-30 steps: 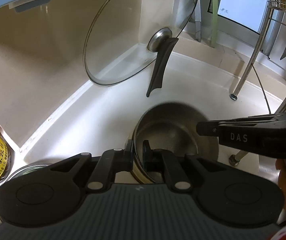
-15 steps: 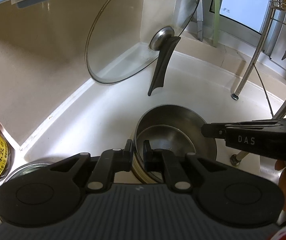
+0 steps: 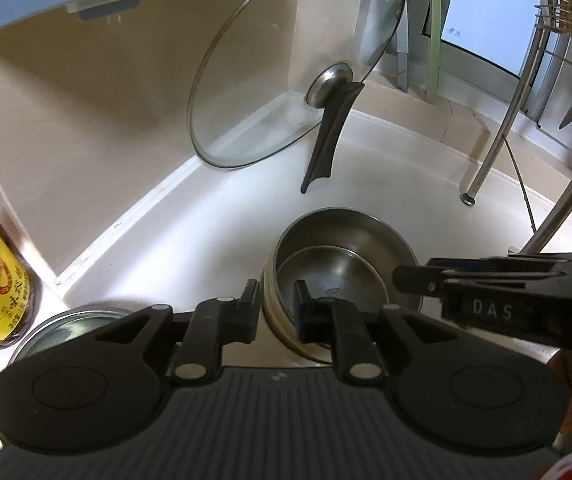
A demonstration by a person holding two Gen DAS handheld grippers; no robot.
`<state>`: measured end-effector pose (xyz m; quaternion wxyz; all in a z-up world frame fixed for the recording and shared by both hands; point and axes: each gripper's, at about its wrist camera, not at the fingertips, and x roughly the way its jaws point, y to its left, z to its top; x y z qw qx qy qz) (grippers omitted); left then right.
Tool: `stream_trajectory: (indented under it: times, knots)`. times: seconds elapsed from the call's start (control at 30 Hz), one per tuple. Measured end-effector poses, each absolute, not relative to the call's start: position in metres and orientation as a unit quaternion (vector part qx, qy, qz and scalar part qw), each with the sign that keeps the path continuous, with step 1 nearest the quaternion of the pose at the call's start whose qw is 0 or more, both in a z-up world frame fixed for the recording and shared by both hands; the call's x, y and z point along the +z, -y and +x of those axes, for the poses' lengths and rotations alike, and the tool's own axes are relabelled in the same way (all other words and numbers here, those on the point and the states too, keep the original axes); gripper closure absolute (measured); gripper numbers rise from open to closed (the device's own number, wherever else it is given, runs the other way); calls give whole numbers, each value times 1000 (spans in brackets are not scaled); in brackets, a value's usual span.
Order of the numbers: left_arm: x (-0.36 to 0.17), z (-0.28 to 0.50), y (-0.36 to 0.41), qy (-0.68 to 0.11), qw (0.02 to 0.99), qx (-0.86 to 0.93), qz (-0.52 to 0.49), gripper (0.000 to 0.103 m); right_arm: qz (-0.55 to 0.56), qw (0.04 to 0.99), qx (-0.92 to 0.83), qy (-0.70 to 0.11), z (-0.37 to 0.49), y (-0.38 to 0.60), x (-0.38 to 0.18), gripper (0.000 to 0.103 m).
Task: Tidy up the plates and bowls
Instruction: 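Lower the steel pot into the cream bowls and open the right tool, then withdraw the open right tool from the pot and bowl stack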
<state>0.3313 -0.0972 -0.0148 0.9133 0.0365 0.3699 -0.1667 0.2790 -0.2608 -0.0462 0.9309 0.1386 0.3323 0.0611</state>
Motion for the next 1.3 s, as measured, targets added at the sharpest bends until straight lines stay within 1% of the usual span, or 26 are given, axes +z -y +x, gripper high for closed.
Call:
stream_trajectory:
  times: [0.03,0.07,0.17,0.9,1.3]
  knots:
    - [-14,329,96,-369,914,-166,37,88,138,932,62,-329,275,260,-45,56]
    - [-14,326,95,-369,914,-165,36,88,138,933,63,-326,272,259,-45,54]
    - [-13,318,92,-367,915,-162,35,88,141,935,68,-318,264,258,-44,52]
    - [0,224,87,-348,926,-141,25,88,137,940,103,-296,179,255,-40,49]
    - [-2,165,80,-344,933,-106,18,88,129,936,134,-299,126,250,-53,49]
